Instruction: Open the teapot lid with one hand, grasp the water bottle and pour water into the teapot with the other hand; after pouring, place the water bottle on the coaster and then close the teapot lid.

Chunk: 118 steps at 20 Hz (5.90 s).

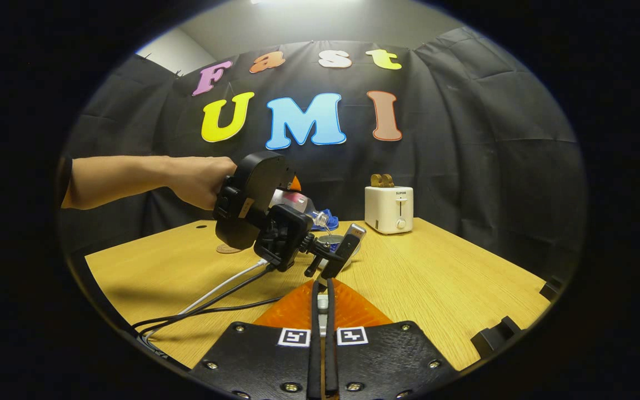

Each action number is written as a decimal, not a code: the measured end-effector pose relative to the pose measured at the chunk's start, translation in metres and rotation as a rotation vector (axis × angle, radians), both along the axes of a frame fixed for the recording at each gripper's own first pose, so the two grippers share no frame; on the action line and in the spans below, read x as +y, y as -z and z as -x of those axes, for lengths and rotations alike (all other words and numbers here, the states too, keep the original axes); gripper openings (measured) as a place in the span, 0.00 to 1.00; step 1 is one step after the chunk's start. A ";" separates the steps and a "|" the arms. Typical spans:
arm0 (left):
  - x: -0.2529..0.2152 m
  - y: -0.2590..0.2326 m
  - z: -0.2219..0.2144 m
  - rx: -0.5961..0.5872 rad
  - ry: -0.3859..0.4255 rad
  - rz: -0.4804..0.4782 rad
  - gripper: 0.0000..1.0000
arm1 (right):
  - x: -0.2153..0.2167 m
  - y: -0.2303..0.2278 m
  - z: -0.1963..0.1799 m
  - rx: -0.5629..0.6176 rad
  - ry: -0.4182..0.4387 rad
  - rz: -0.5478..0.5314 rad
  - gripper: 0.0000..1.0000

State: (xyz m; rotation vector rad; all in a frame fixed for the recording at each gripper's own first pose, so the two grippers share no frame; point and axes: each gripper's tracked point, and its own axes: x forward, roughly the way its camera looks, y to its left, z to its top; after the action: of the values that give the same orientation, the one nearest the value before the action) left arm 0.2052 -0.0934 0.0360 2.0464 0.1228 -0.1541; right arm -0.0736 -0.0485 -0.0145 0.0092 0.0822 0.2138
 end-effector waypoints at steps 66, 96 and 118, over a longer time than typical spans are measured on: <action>0.061 0.005 0.033 0.015 -0.047 0.810 0.87 | 0.016 -0.017 -0.002 -0.039 -0.042 -0.010 0.03; 0.232 0.036 -0.009 -0.110 -0.252 2.041 0.85 | 0.054 -0.019 -0.055 -0.009 -0.089 0.036 0.03; 0.225 0.048 -0.014 -0.108 -0.280 1.941 1.00 | 0.048 -0.019 -0.055 -0.010 -0.074 0.019 0.03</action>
State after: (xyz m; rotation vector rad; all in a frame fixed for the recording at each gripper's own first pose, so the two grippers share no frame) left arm 0.2196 0.1314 -0.0121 0.0917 0.1060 0.0452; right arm -0.0184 -0.0002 0.0045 -0.0141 0.0750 0.2867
